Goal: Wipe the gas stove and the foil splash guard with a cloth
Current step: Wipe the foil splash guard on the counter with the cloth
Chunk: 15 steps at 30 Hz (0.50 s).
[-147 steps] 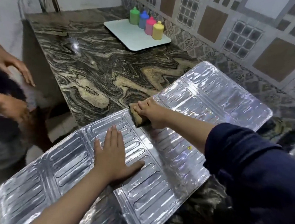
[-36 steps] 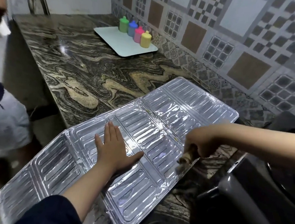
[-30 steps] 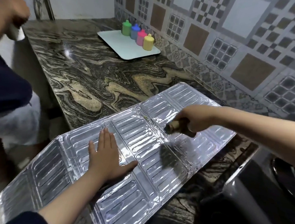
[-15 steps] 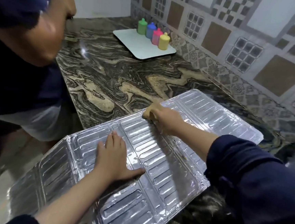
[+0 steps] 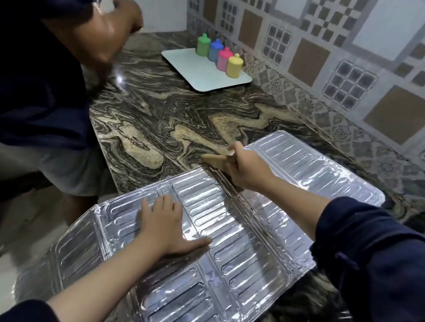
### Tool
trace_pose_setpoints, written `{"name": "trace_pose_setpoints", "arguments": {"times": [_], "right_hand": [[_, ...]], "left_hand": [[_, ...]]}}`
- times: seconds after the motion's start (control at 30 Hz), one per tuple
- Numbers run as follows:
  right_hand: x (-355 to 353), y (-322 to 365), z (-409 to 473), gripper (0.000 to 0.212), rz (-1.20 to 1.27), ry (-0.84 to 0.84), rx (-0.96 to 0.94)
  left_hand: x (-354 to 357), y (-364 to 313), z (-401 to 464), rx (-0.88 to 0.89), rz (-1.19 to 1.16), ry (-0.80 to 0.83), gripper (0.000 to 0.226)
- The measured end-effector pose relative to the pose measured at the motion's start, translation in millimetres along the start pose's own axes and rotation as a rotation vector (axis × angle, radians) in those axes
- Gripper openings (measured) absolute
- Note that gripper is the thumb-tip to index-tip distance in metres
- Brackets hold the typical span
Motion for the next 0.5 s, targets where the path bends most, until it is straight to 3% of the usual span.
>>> {"name": "trace_pose_setpoints", "arguments": {"times": [0.1, 0.2, 0.3, 0.4, 0.5], "right_hand": [[7.8, 10.9, 7.5, 0.045, 0.156, 0.061, -0.014], [31.7, 22.6, 5.8, 0.027, -0.017, 0.174, -0.182], [39.0, 20.2, 3.6, 0.047, -0.165, 0.217, -0.189], [42.1, 11.9, 1.3, 0.079, -0.165, 0.374, -0.167], [47.8, 11.2, 0.1, 0.089, -0.154, 0.469, -0.141]], "left_hand": [[-7.3, -3.3, 16.0, -0.053, -0.087, -0.013, 0.126], [5.1, -16.5, 25.4, 0.000, -0.138, -0.045, 0.135], [18.2, -27.1, 29.4, 0.025, -0.236, -0.114, 0.122], [21.5, -29.2, 31.6, 0.021, -0.243, -0.155, 0.118], [22.3, -29.8, 31.6, 0.017, -0.244, -0.168, 0.118]]}}
Point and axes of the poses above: each hand's wrist, its own z-axis towards the middle knuckle, its own x-axis out of the palm, y = z × x, the point moved 3 cm from there along z, towards the middle knuckle, and after that the axes turned 5 degrees about -x, right-handed, at the moved point
